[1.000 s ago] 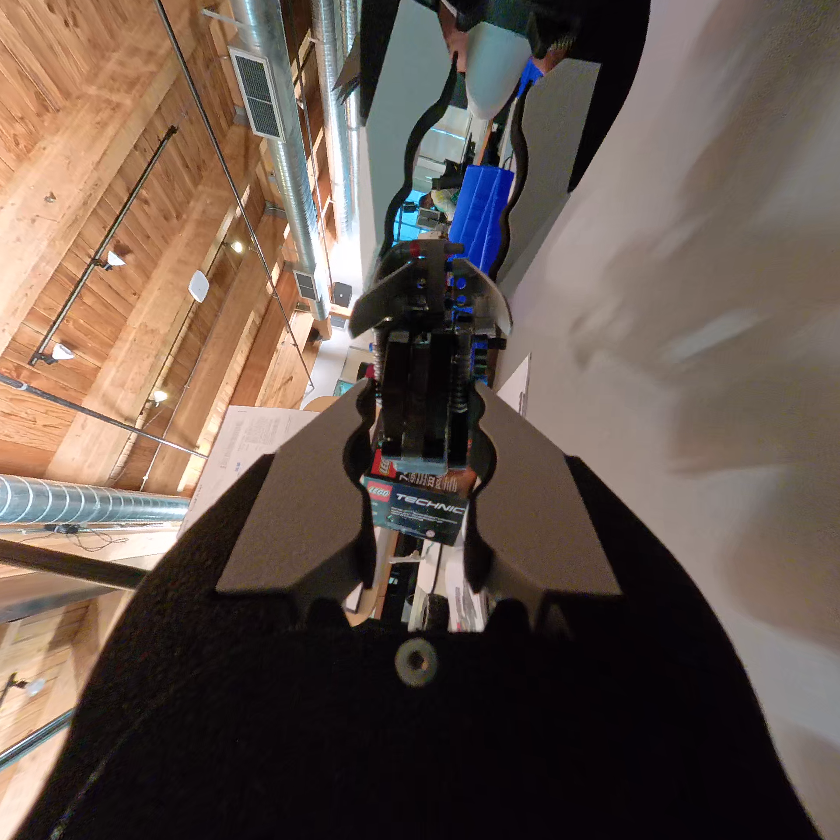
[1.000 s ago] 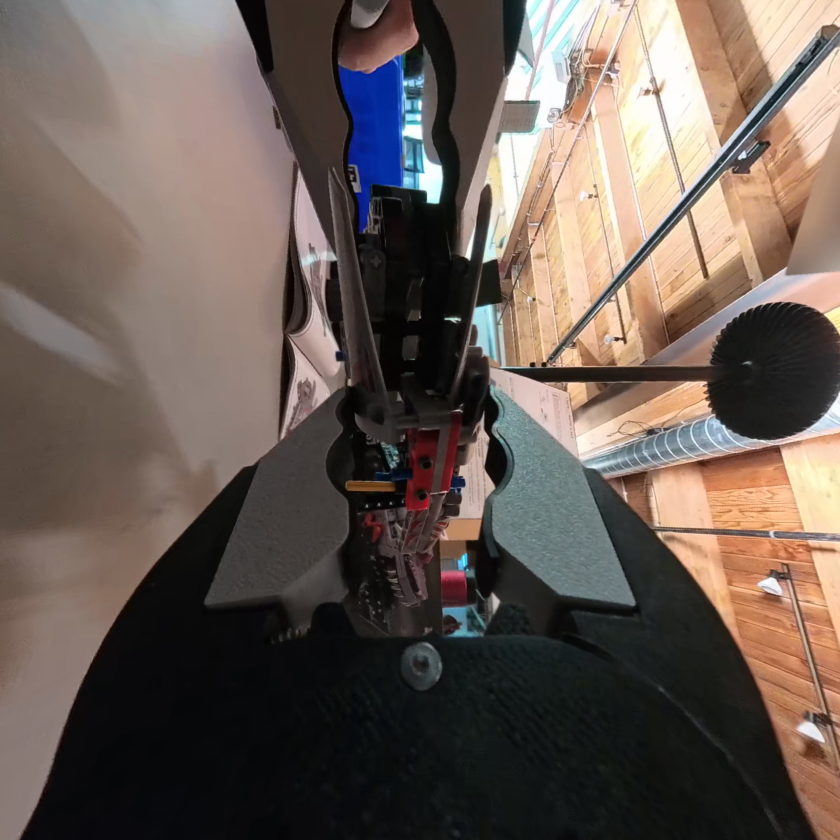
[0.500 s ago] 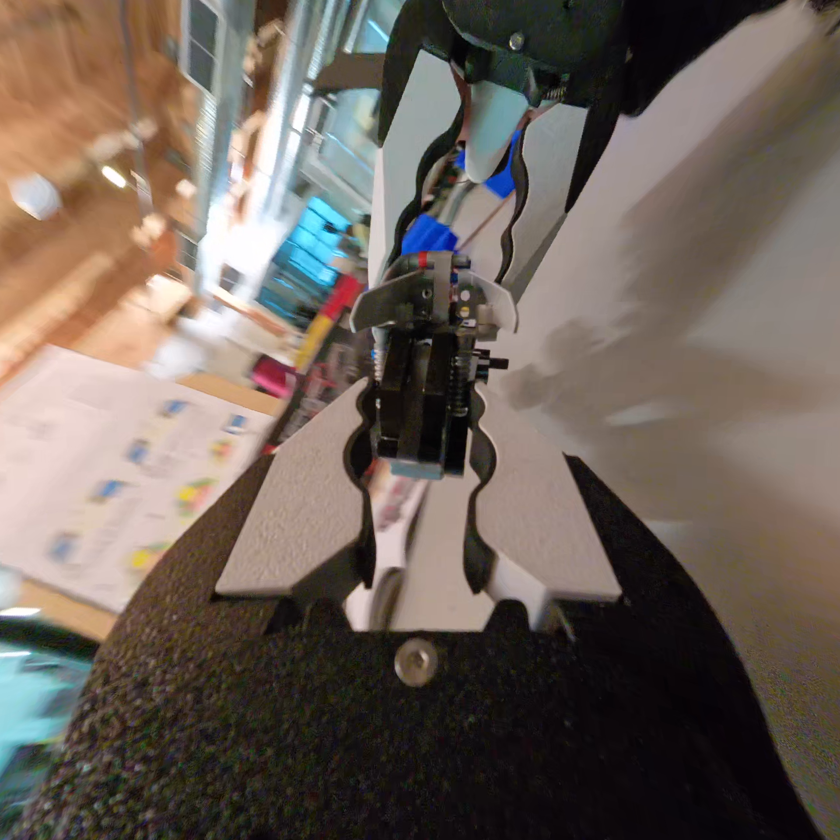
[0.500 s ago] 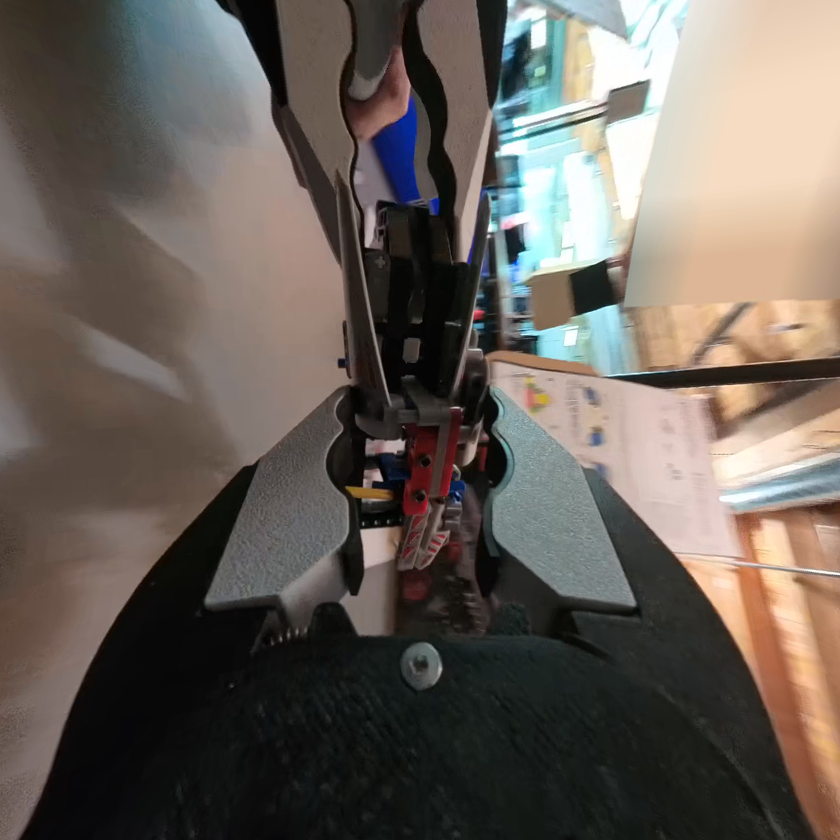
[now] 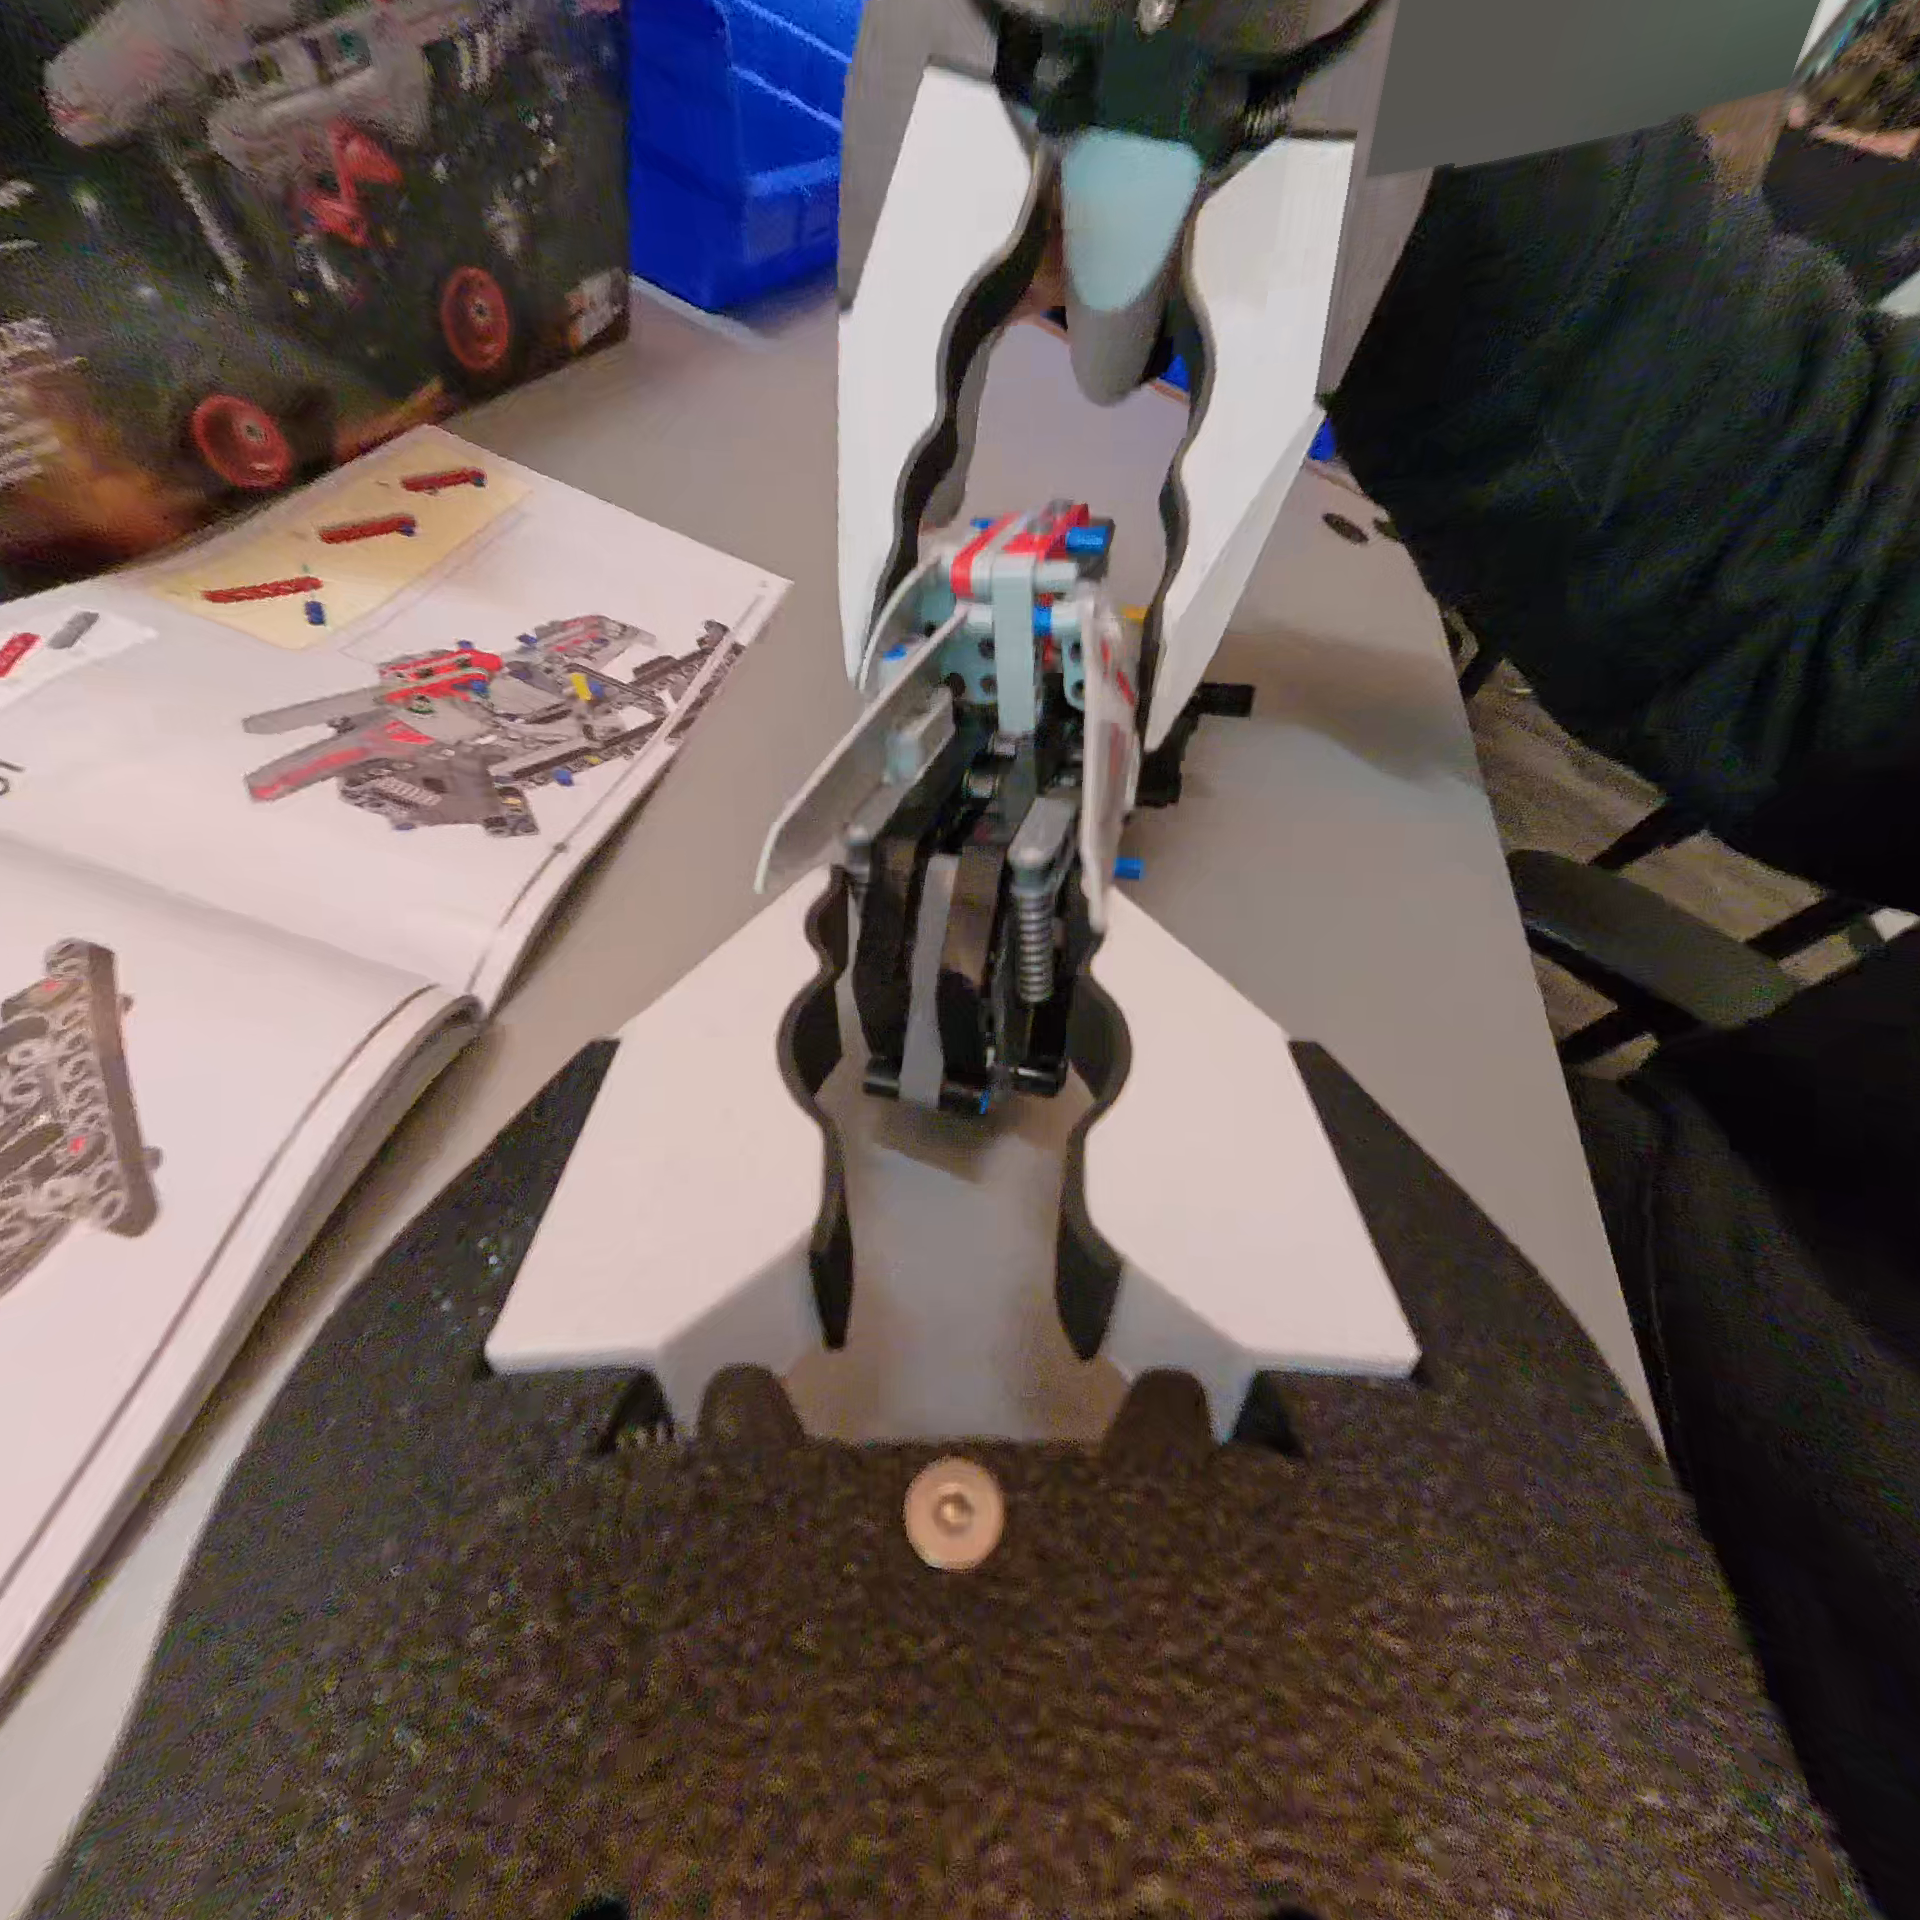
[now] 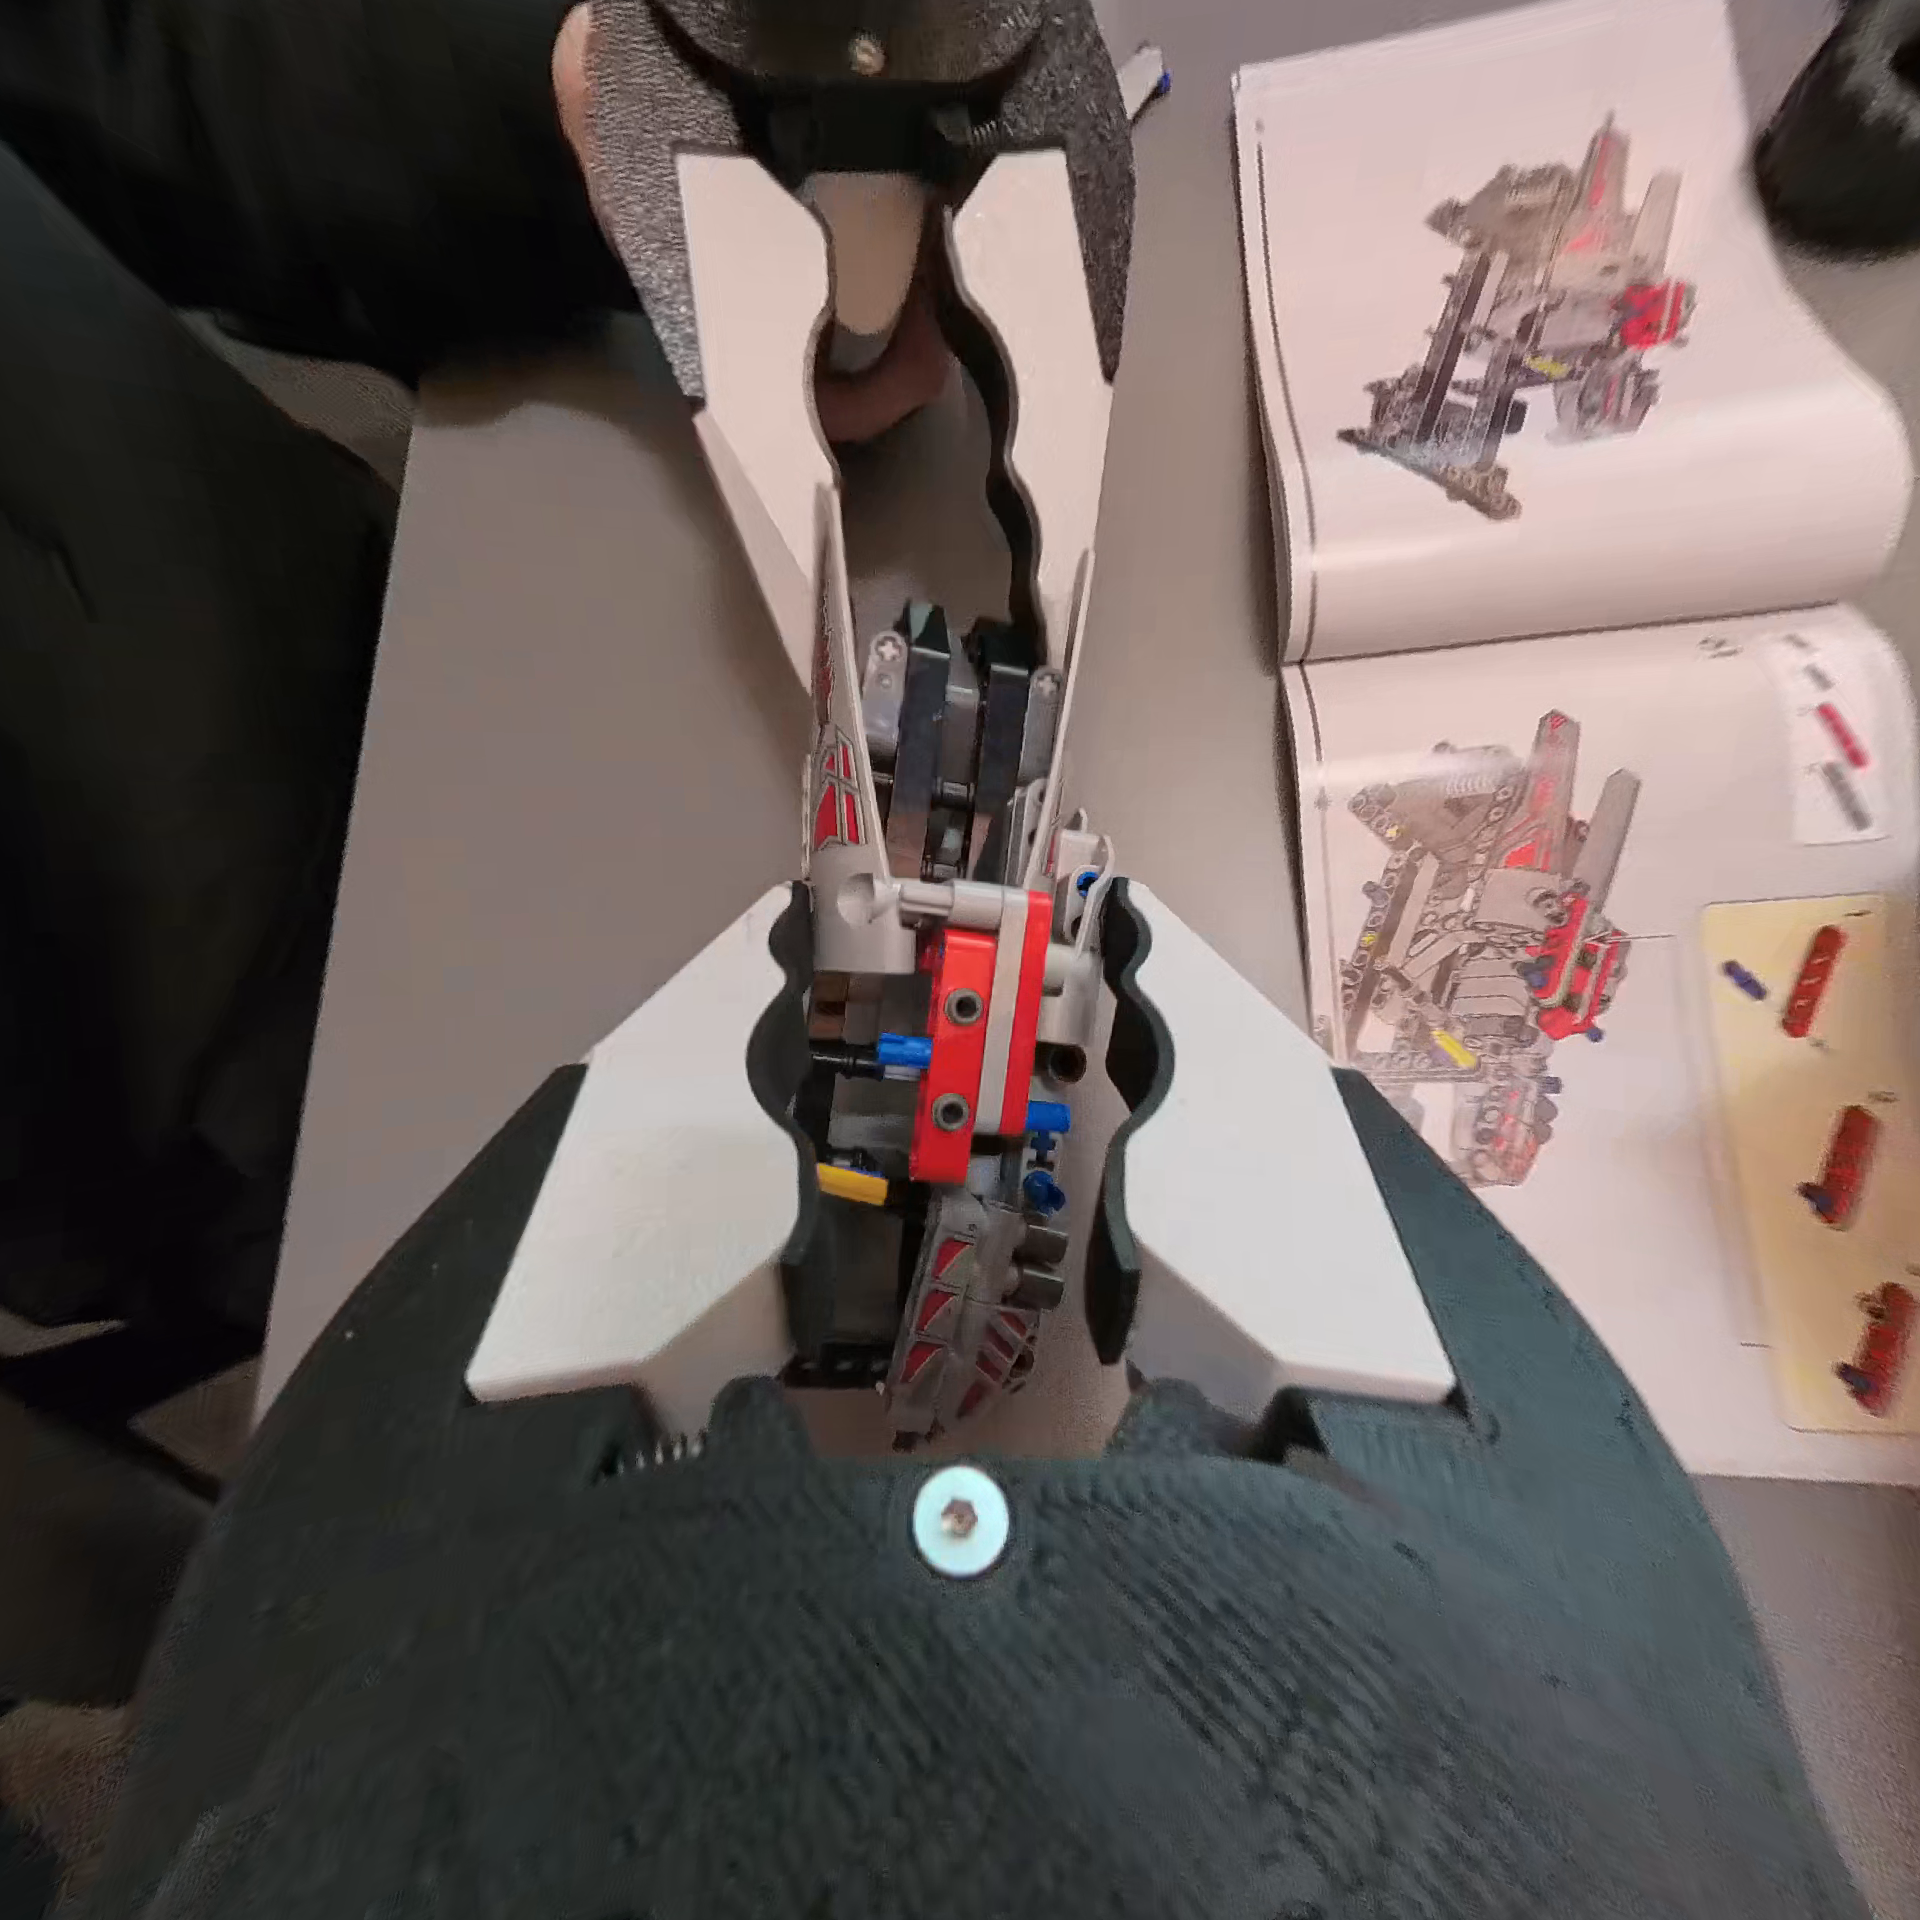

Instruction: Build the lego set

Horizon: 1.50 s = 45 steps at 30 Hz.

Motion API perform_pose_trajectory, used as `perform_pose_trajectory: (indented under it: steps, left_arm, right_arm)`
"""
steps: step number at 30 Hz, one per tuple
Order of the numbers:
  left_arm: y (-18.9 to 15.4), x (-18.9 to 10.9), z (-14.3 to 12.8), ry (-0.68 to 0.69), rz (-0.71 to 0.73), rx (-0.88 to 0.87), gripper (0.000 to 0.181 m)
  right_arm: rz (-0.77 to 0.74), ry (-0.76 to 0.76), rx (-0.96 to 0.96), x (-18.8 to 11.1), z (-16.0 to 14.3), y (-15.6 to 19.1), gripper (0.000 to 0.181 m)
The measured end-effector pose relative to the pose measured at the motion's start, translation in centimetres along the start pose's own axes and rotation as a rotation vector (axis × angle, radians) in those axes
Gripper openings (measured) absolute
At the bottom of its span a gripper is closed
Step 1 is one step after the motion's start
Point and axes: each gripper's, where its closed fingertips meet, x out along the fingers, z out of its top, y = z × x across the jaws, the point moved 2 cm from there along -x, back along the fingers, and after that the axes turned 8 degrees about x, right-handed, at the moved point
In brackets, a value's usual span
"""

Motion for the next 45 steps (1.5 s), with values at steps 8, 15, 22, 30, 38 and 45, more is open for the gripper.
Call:
perform_pose_trajectory:
  steps: [8, 15, 22, 30, 38, 45]
  left_arm:
    - [-0.1, 0.1, -0.8, 0.047, -0.048, -0.080, 0.059]
    - [0.4, 0.8, -0.4, 0.012, -0.079, -0.278, 0.065]
    - [0.6, 1.8, -0.3, -0.007, -0.078, -0.382, 0.071]
    - [0.9, 1.7, -0.2, -0.072, -0.061, -0.431, 0.057]
    - [0.5, 1.6, 0.0, -0.098, -0.022, -0.379, 0.056]
    - [0.5, 1.6, -0.1, -0.083, -0.027, -0.366, 0.056]
  right_arm:
    - [0.123, 0.019, 0.181, 0.7, -0.2, -1.2, 0.056]
    - [0.211, -0.043, 0.283, 0.7, -0.4, -2.0, 0.056]
    - [0.236, -0.086, 0.308, 0.8, -0.4, -2.2, 0.056]
    - [0.200, -0.083, 0.291, 0.8, -0.4, -1.9, 0.056]
    - [0.130, -0.094, 0.249, 0.8, -0.3, -1.2, 0.057]
    - [0.099, -0.092, 0.236, 1.0, -0.2, -1.2, 0.058]
